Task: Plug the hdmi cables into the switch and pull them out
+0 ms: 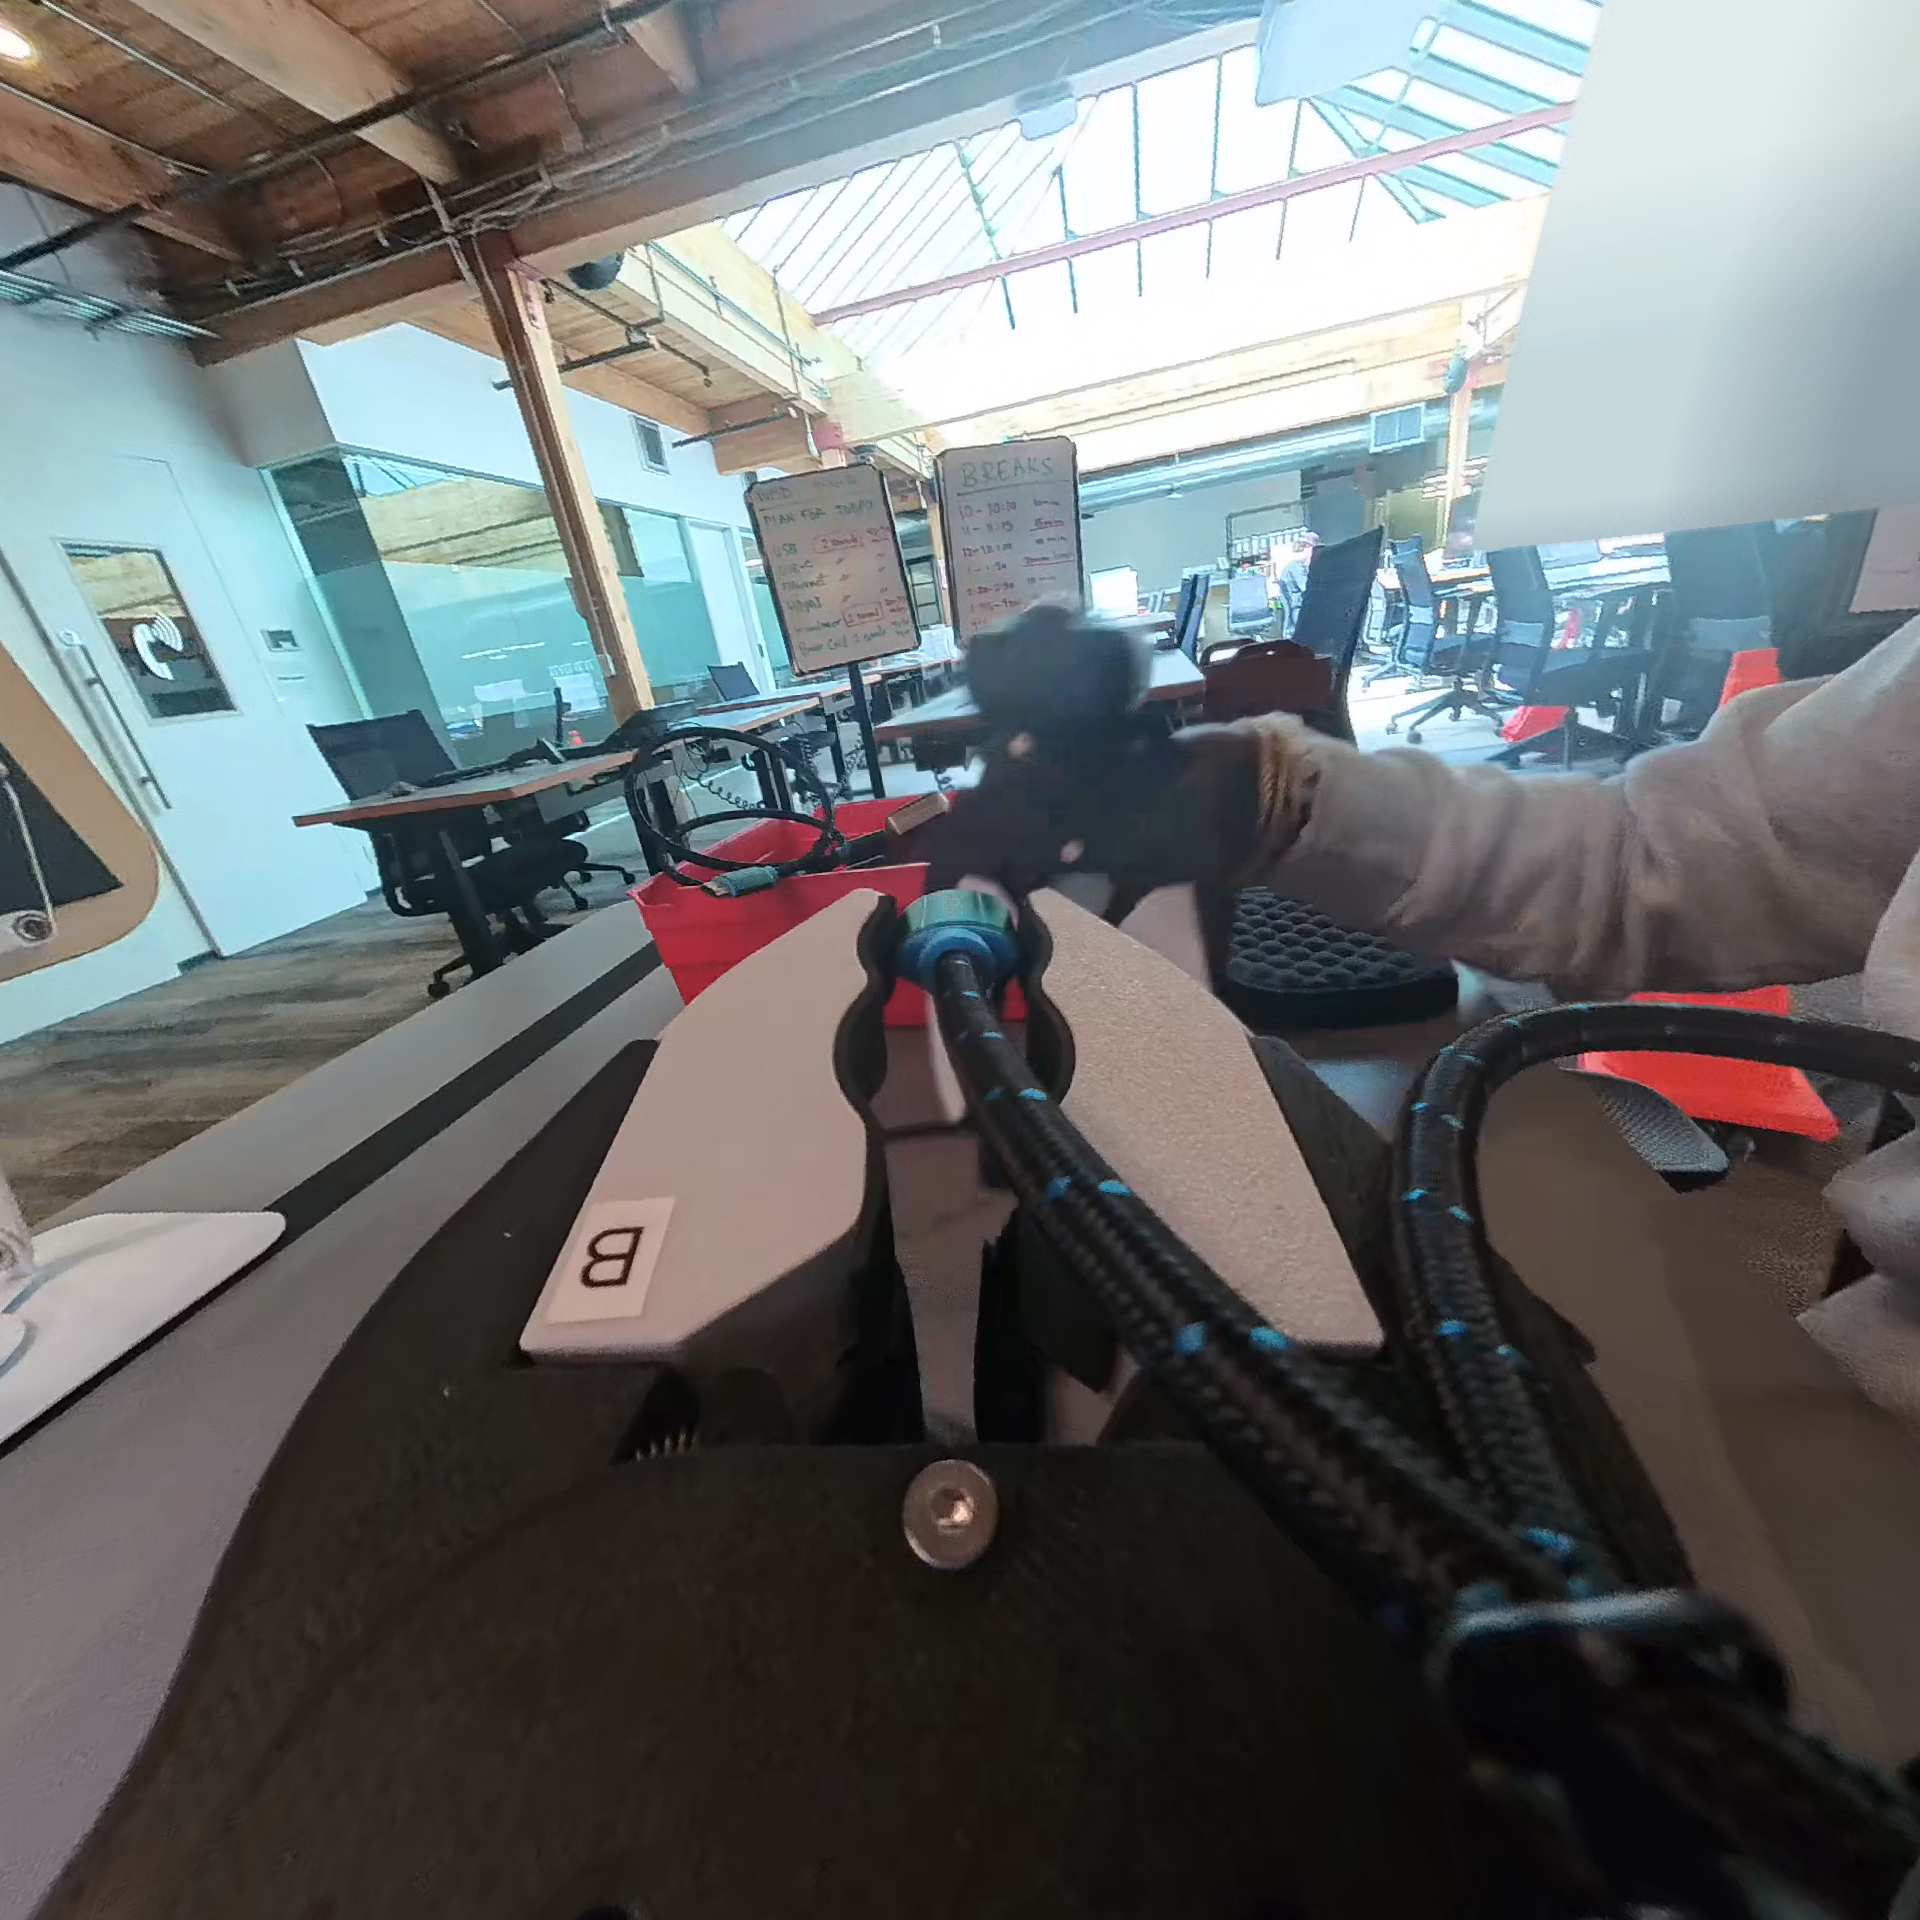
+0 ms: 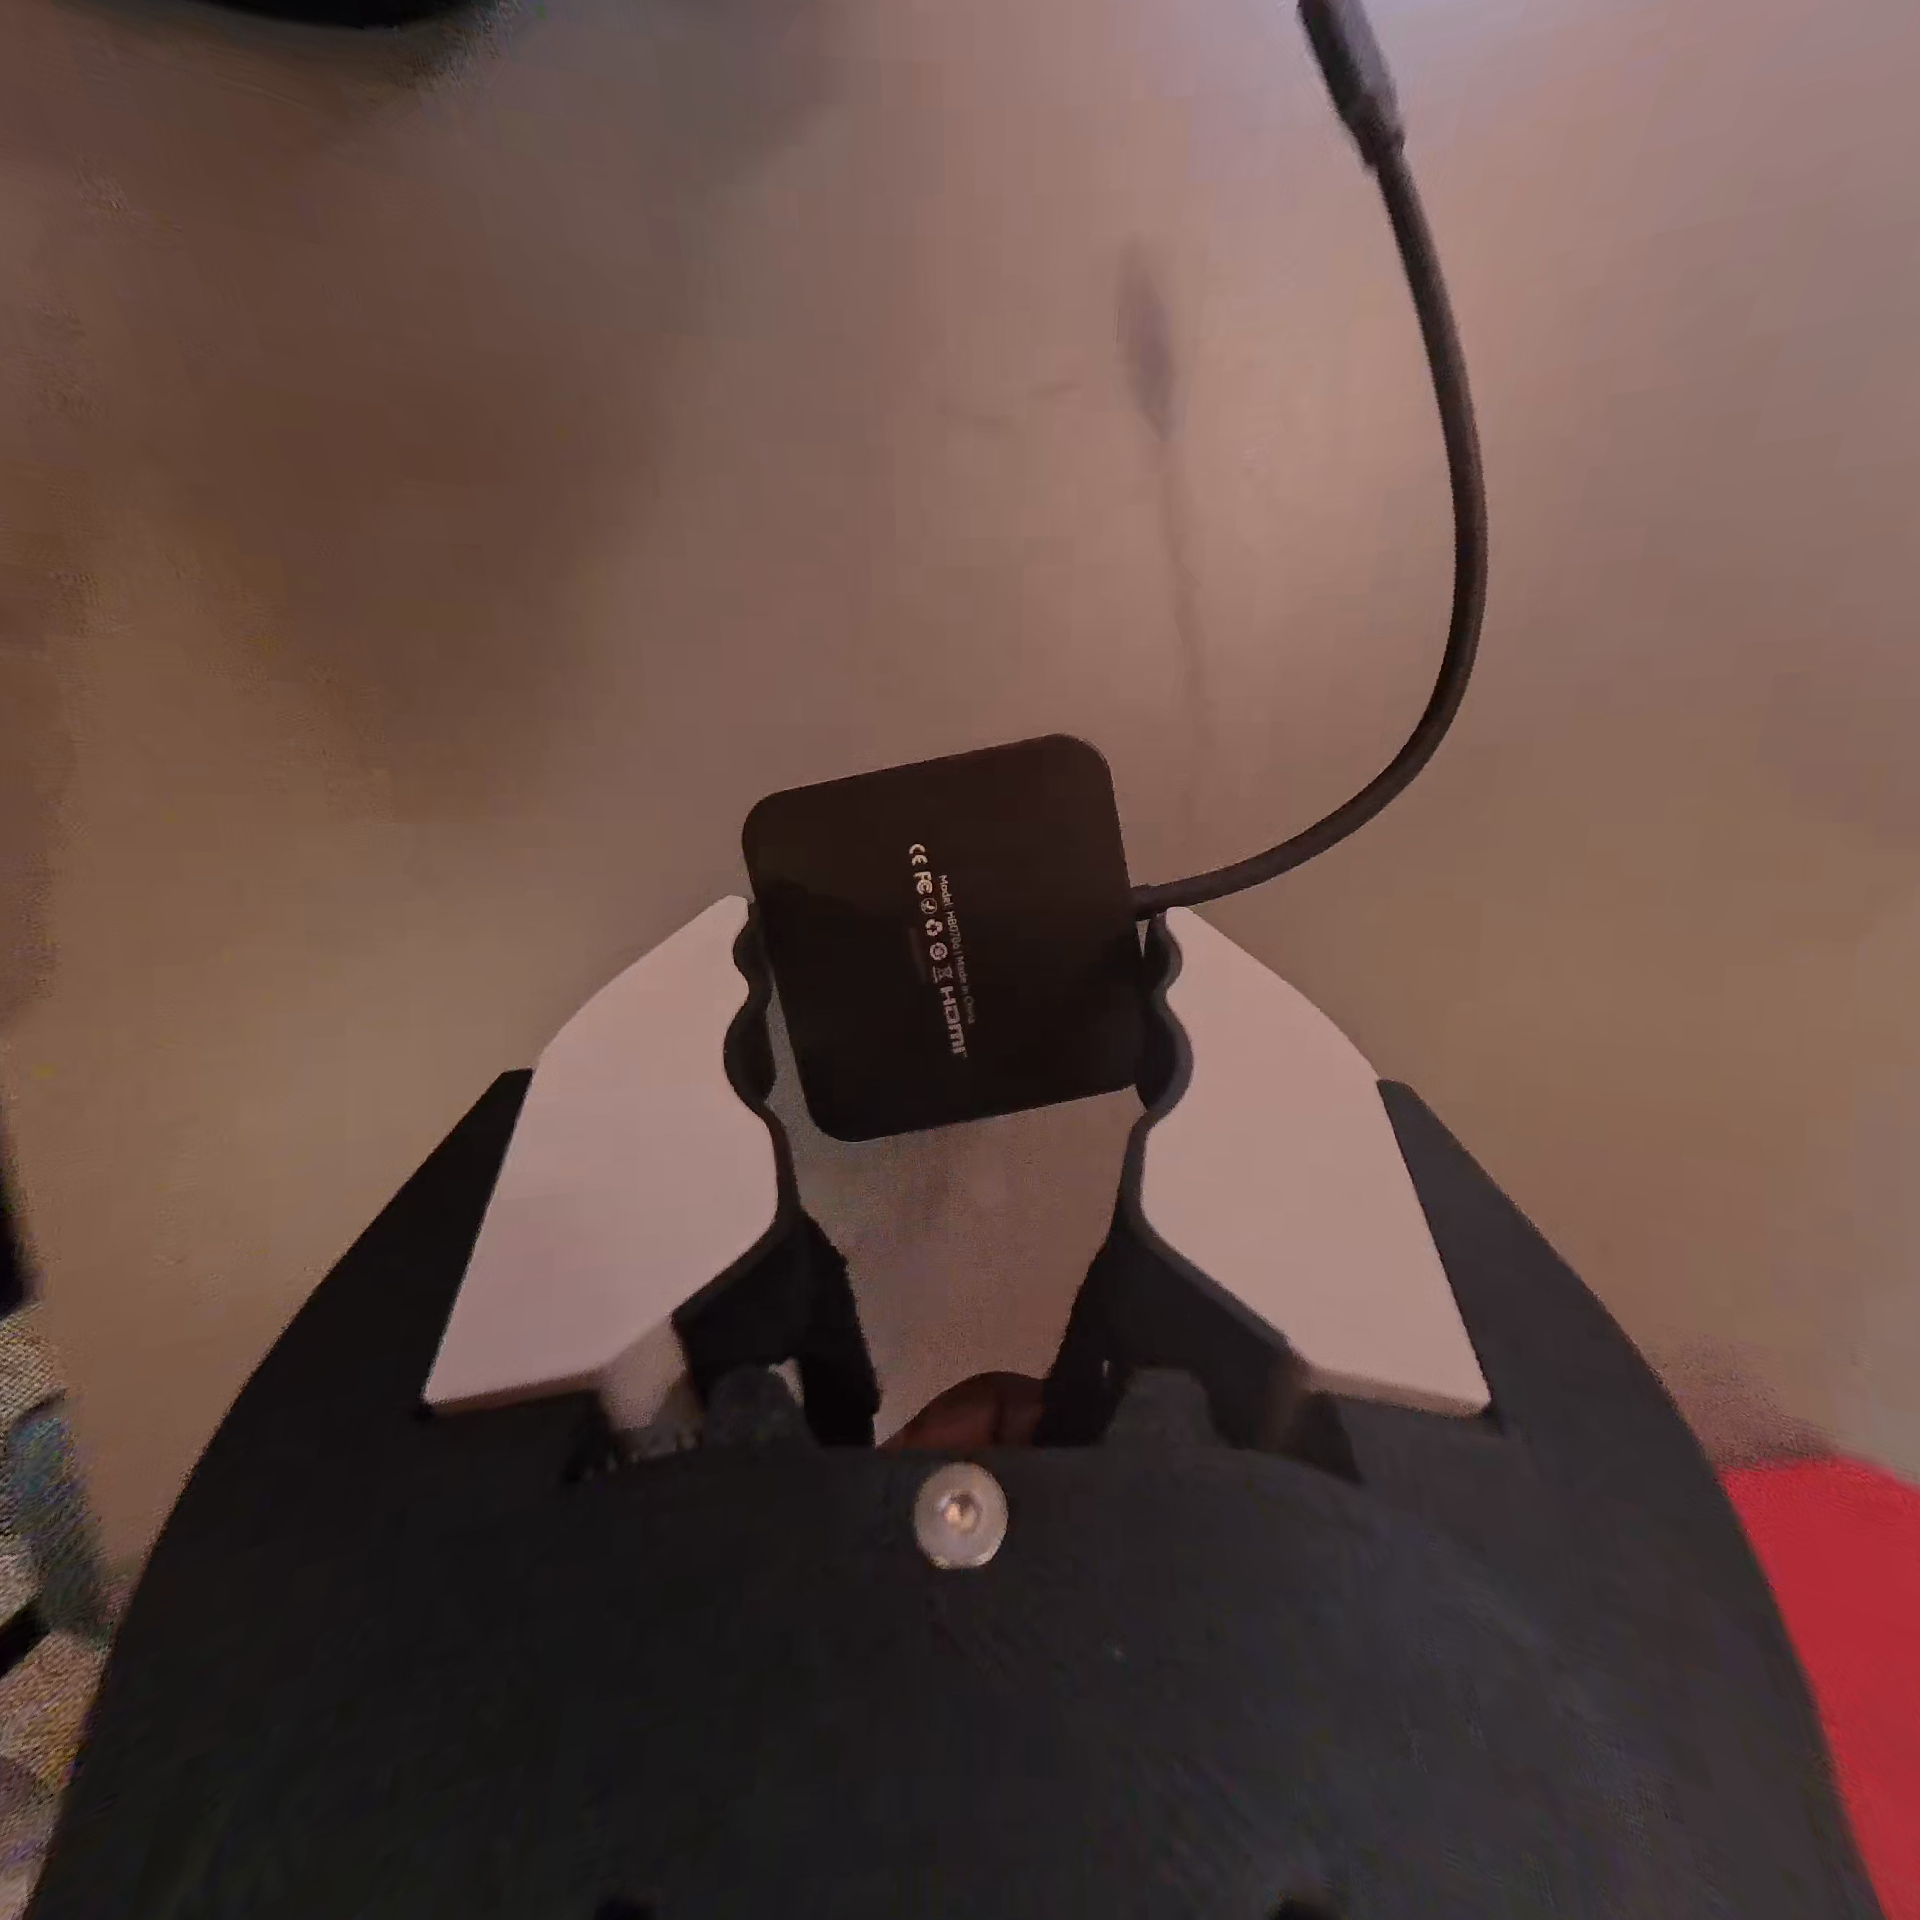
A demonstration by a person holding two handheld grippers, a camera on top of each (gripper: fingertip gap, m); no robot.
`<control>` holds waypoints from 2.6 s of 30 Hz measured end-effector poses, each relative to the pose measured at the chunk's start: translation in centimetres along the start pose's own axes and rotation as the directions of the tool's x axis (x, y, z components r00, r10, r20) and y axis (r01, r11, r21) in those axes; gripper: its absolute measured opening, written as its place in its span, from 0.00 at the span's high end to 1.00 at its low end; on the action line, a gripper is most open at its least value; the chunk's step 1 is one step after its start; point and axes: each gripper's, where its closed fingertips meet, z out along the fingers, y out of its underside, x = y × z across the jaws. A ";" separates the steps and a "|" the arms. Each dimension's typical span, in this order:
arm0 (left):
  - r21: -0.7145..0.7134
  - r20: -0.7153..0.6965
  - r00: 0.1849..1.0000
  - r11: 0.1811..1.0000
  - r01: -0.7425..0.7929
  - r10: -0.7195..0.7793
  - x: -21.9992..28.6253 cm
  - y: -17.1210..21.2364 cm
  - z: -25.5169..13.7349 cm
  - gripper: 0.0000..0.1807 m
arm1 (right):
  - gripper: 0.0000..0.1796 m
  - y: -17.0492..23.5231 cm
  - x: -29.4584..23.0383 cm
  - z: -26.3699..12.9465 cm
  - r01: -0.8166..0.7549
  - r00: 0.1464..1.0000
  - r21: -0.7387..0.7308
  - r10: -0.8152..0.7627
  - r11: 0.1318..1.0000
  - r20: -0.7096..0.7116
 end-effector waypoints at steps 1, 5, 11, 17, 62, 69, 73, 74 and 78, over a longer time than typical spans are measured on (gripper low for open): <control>0.008 -0.001 1.000 1.000 -0.003 0.003 0.3 -0.2 -0.2 0.88 | 0.62 0.4 -1.3 -1.6 0.007 1.000 0.001 -0.007 1.000 -0.014; 0.026 -0.026 1.000 1.000 -0.007 0.008 1.4 -0.7 -0.2 0.88 | 0.61 5.6 -7.1 -7.8 -0.024 1.000 -0.115 0.023 0.993 -0.017; -0.003 -0.041 0.999 1.000 0.004 -0.004 1.7 0.2 0.4 0.88 | 0.61 15.3 -11.5 -10.9 -0.234 0.972 -0.243 0.218 0.941 -0.089; -0.015 -0.044 0.999 1.000 0.015 -0.016 1.7 0.6 0.4 0.88 | 0.58 17.8 -12.3 -7.6 -0.374 0.923 -0.245 0.386 0.894 0.000; -0.432 -0.310 0.917 0.823 -0.370 0.250 6.3 9.8 1.6 0.88 | 0.57 -3.6 -2.6 2.7 0.028 0.999 0.369 -0.020 0.929 -0.026; -0.443 -0.260 0.917 0.807 -0.391 0.302 5.5 9.3 1.7 0.88 | 0.57 -3.9 -1.9 2.1 0.009 0.998 0.400 0.019 0.916 -0.065; -0.443 -0.256 0.925 0.816 -0.370 0.280 5.4 9.3 1.6 0.88 | 0.57 -4.2 -1.9 1.9 0.019 0.997 0.420 0.015 0.907 -0.078; -0.443 -0.263 0.921 0.813 -0.379 0.286 5.6 9.4 1.7 0.88 | 0.57 -4.3 -2.0 1.9 0.023 0.997 0.419 0.009 0.908 -0.076; -0.455 -0.283 0.915 0.799 -0.392 0.288 5.8 9.8 1.6 0.88 | 0.57 -4.1 -2.1 2.2 0.059 0.995 0.397 -0.020 0.916 -0.103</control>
